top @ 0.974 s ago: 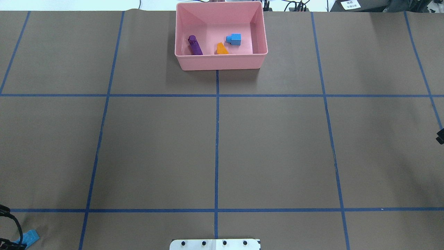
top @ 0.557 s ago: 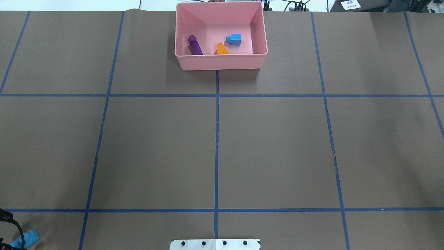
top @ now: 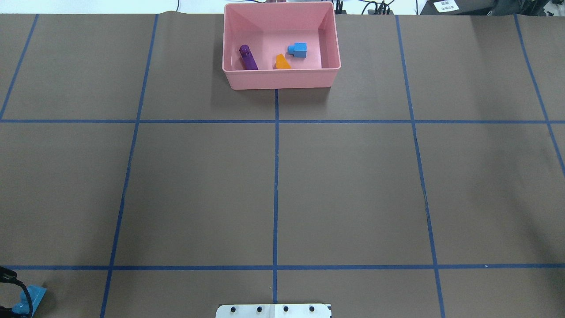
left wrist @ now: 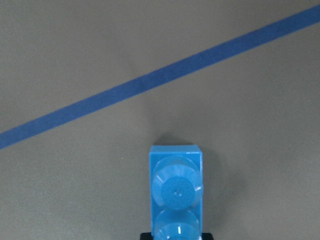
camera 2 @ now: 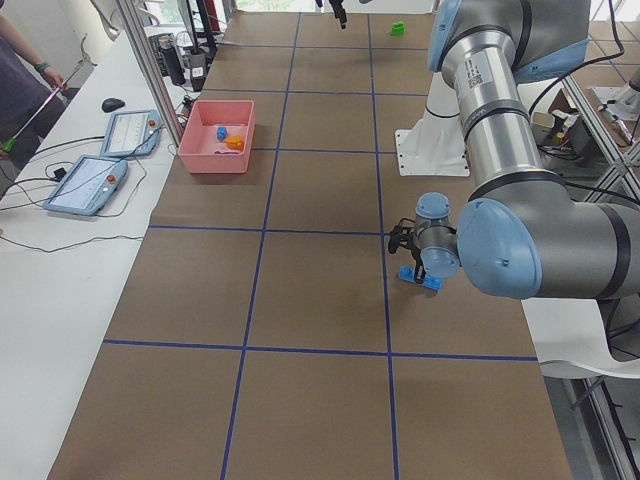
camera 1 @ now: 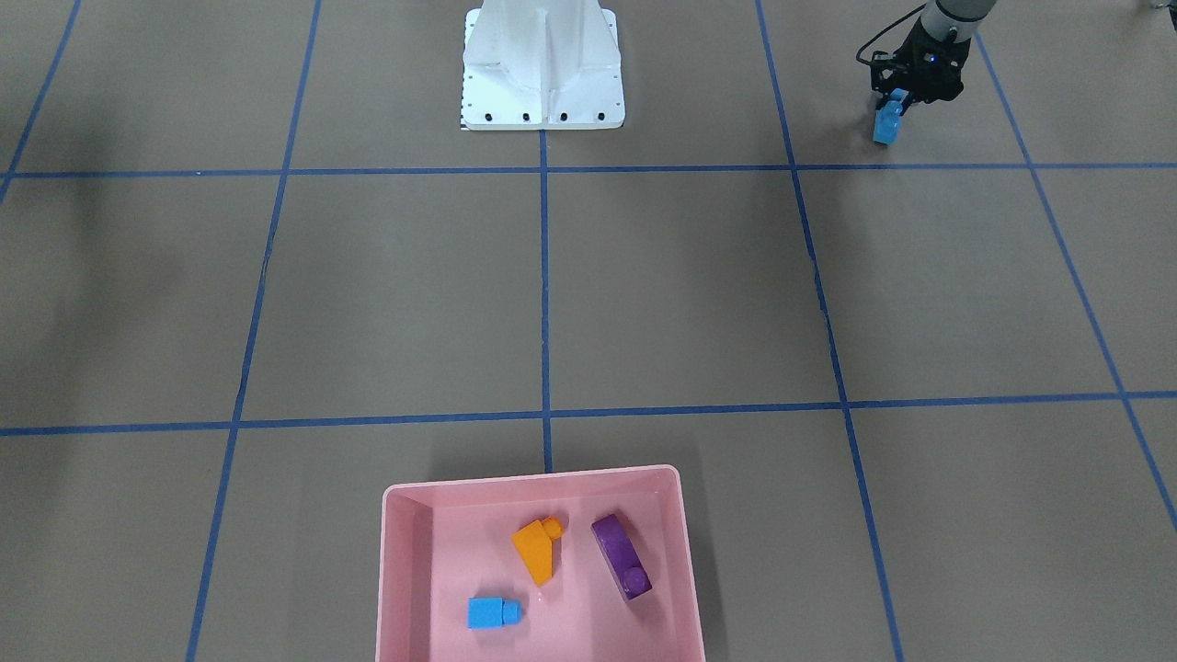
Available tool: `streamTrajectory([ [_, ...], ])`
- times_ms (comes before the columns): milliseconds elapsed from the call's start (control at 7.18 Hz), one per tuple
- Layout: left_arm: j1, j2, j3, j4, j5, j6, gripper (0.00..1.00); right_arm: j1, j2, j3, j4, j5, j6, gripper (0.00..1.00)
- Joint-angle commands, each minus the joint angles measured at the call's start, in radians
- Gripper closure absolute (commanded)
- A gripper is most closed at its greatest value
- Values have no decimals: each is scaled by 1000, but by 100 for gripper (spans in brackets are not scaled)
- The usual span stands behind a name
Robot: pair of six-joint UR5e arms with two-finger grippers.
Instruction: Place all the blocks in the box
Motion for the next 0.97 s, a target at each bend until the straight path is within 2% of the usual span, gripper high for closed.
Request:
streamTrajectory([
  [0,-14,34,-113,0,-13,-61,100,50,-45,-7,0,-1,-108,1],
  [139,-64,29,-146,1,-82,-61,100,62,-72,-7,1,-3,-142,1],
  [278,-153,11,-152,7,-215,-61,100,64,-112,-7,29,-7,-150,1],
  [557,-294,-69,-144,12,-346,-45,100,64,-248,-70,308,-1,-145,1],
  [696,-344,-109,-140,22,-357,-43,100,64,-288,-143,439,-1,-147,1],
  [835,-396,-186,-140,92,-384,-40,100,64,-333,-217,592,14,-145,1],
])
